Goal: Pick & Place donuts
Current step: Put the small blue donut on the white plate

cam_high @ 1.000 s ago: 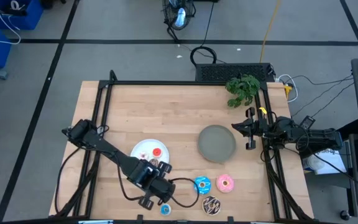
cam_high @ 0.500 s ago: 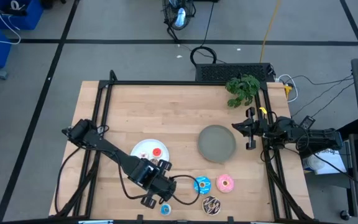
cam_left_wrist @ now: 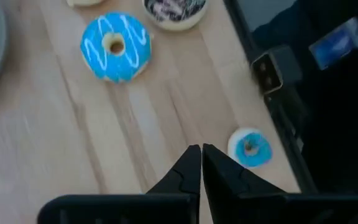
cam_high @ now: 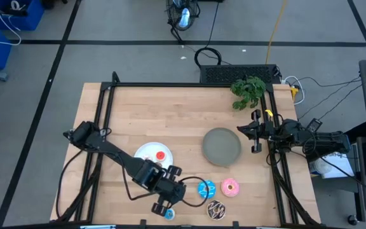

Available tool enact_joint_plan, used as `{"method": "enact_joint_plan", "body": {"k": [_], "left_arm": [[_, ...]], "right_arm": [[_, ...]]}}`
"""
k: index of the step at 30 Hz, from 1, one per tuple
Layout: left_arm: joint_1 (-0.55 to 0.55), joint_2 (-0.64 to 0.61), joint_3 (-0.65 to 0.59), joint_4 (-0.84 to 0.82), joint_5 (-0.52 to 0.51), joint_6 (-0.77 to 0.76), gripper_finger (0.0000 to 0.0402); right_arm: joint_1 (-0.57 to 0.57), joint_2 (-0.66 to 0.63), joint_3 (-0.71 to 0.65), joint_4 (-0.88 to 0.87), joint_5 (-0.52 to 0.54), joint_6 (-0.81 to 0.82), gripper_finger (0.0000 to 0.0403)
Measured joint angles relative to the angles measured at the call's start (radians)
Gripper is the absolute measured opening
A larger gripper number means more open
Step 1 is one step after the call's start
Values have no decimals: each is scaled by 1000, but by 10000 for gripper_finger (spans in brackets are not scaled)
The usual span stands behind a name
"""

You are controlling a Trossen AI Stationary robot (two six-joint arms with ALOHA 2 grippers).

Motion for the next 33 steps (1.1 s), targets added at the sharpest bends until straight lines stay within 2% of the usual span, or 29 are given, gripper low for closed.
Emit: {"method": "enact_joint_plan", "body": {"k": [4,8,19,28,33], "left_arm": [[-8,0,0,4,9,26,5],[-8,14,1,32,27,-35,8],[-53,69,33,107,93,-29,4],[-85,77,26,117,-19,32,38],[-97,105,26,105,-62,7,79]], "right_arm": [[0,0,0,0,0,0,0],[0,0,0,0,0,-1,0],[0,7,0,14,4,0,0],[0,8,0,13,2,0,0],[0,8,0,13,1,0,0]]}}
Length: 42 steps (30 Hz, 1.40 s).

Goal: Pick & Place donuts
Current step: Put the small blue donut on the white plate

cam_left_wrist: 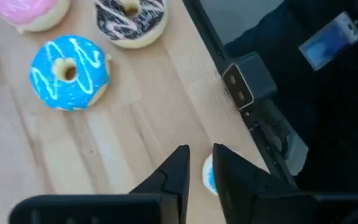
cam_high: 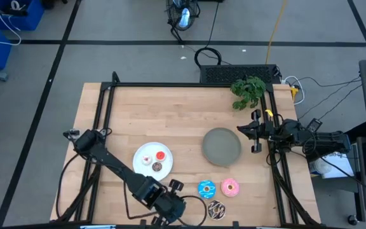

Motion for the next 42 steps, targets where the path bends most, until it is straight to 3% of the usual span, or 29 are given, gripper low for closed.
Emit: {"method": "enact_joint_plan", "body": {"k": [3,8,14,19,23,42], "left_arm": [[-10,37,0,-3,-5,-9,116],[-18,94,-1,11,81,-16,197],[-21,91,-1,10,75,-34,291],[-37,106,0,8,39,15,346],[-45,120,-2,14,31,30,361],[-64,168,-8,5,15,30,363]], "right_arm": [[0,0,0,0,0,0,0],[0,1,0,0,0,0,0],[0,1,0,0,-1,0,0],[0,1,0,0,-1,0,0],[0,1,0,0,-1,0,0],[0,8,0,-3,-1,0,0]]}}
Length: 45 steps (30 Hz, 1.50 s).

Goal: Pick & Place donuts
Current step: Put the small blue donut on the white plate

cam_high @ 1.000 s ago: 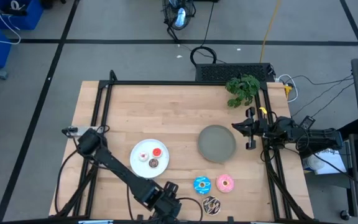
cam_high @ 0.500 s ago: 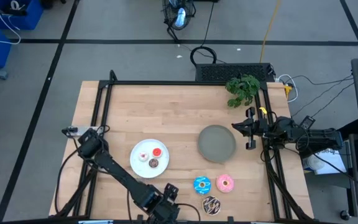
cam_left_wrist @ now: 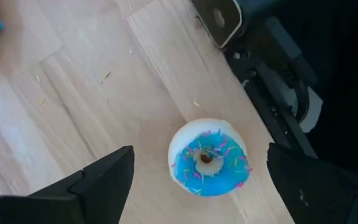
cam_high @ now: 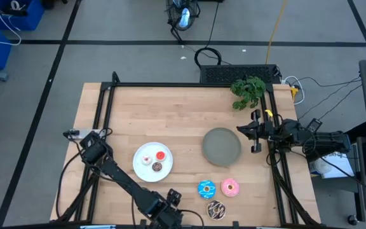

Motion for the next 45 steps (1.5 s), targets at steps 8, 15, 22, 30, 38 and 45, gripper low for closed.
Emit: {"method": "enact_joint_plan", "body": {"k": [8,15,22,30,38,45], "left_arm": [[0,0,0,2,-7,-32,363],[-6,-4,1,6,-58,-55,363],[-21,-5,1,5,-42,-66,363],[-31,11,0,9,-59,-8,363],[-10,47,-3,1,-31,-1,363],[0,53,-3,2,-4,8,363]], "right_arm": [[0,8,0,-25,-2,8,0],[0,8,0,-27,-4,53,0],[0,8,0,-38,-4,52,0],[0,8,0,-11,-3,28,0],[0,8,0,-11,-1,26,0],[0,9,0,-12,-1,24,0]]}}
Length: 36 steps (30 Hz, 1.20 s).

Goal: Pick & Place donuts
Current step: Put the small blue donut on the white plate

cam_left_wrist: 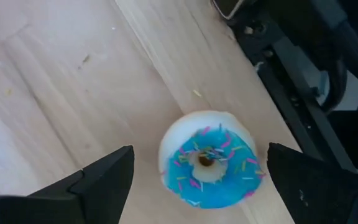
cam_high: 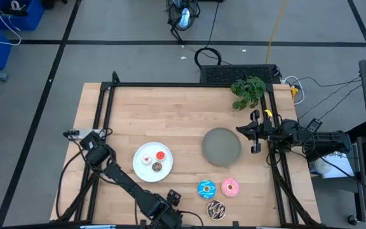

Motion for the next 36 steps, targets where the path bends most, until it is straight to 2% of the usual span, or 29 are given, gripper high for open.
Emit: {"method": "enact_joint_plan", "body": {"k": [5,14,21,26,31,36], "left_arm": [[2,0,0,1,7,2,344],[2,0,0,7,26,-28,229],[14,0,0,7,27,-55,179],[18,-17,0,4,15,-57,169],[18,-85,0,-13,-30,-94,183],[17,-166,1,-135,-97,-171,201]], "right_arm": [[0,0,0,0,0,-1,0],[0,0,0,0,0,2,0],[0,0,0,0,0,2,0],[0,0,0,0,0,2,0],[0,0,0,-1,0,1,0],[0,0,0,-1,0,2,0]]}}
